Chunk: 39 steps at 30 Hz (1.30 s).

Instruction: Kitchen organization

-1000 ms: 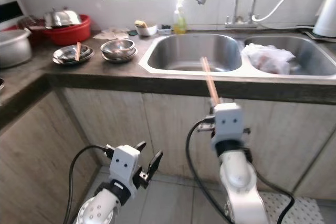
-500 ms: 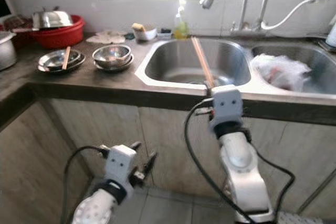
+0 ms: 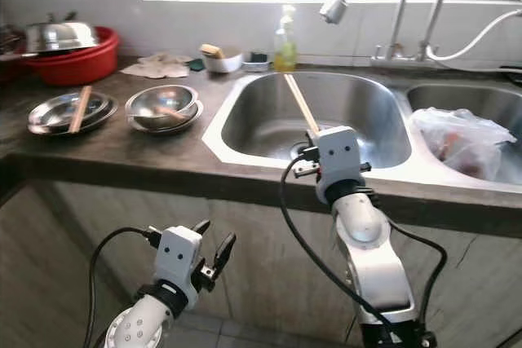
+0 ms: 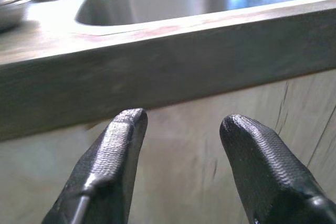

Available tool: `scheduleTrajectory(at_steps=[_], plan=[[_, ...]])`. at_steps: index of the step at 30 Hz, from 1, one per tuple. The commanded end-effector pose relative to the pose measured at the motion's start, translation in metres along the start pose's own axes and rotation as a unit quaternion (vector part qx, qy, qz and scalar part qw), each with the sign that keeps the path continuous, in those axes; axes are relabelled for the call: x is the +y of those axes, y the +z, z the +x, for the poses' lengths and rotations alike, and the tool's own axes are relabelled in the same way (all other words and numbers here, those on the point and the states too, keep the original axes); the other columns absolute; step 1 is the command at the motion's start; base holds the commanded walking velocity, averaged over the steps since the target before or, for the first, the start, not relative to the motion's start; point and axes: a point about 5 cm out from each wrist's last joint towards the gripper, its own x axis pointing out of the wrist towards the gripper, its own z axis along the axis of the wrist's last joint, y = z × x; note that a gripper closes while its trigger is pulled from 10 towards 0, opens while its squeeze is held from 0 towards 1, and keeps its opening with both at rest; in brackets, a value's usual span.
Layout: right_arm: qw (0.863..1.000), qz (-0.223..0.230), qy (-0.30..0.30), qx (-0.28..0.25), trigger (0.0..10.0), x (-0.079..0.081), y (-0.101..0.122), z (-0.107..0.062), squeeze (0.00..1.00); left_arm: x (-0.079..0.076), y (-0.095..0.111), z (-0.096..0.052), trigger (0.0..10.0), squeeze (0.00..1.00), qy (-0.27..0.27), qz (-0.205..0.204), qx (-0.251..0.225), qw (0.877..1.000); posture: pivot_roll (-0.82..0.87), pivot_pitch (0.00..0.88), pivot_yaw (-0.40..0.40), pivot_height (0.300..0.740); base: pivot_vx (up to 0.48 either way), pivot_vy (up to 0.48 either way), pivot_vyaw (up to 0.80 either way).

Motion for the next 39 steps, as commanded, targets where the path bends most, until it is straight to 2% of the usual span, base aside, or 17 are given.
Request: scheduleTrajectory(at_steps=[1,10,17,22,25,31,35,39], plan=[[1.000,-0.002,0.004,0.006,10.0,-0.003,0.003,0.007,0.00,-0.003,0.004,0.000,10.0,0.00,-0.006,0.002,-0.006,1.000,0.03,0.000,-0.012,0.740,0.394,0.000,0.00],[0.999,-0.038,0.005,0.026,10.0,-0.018,0.004,0.024,0.00,-0.003,0.004,0.002,10.0,0.00,-0.005,0.005,-0.004,1.000,0.03,0.000,-0.014,0.740,0.373,0.000,0.00],[0.996,-0.053,0.002,0.075,10.0,-0.028,-0.007,0.031,0.00,-0.005,0.005,0.002,10.0,0.00,-0.007,0.005,-0.006,1.000,0.04,0.000,-0.022,0.740,0.000,0.000,0.00],[0.994,-0.052,0.017,0.099,10.0,-0.030,-0.011,0.038,0.00,-0.005,0.005,0.002,10.0,0.00,-0.007,0.003,-0.006,1.000,0.04,0.000,-0.021,0.740,0.000,0.000,0.00],[0.990,-0.066,0.030,0.121,10.0,-0.031,-0.012,0.047,0.00,-0.005,0.007,0.001,10.0,0.00,-0.009,0.004,-0.007,1.000,0.04,0.000,-0.024,0.740,0.000,0.000,0.00],[0.988,-0.067,0.037,0.132,10.0,-0.031,-0.014,0.051,0.00,-0.006,0.007,0.000,10.0,0.00,-0.009,0.003,-0.007,1.000,0.04,0.000,-0.023,0.740,0.000,0.000,0.00],[0.980,-0.060,0.061,0.180,10.0,-0.033,-0.025,0.066,0.00,-0.009,0.010,-0.006,10.0,0.00,-0.011,0.001,-0.010,1.000,0.06,0.000,-0.039,0.740,0.000,0.000,0.00],[0.979,-0.056,0.066,0.186,10.0,-0.033,-0.026,0.067,0.00,-0.009,0.011,-0.007,10.0,0.00,-0.011,0.001,-0.011,1.000,0.06,0.005,-0.042,0.740,0.000,0.000,0.00]])
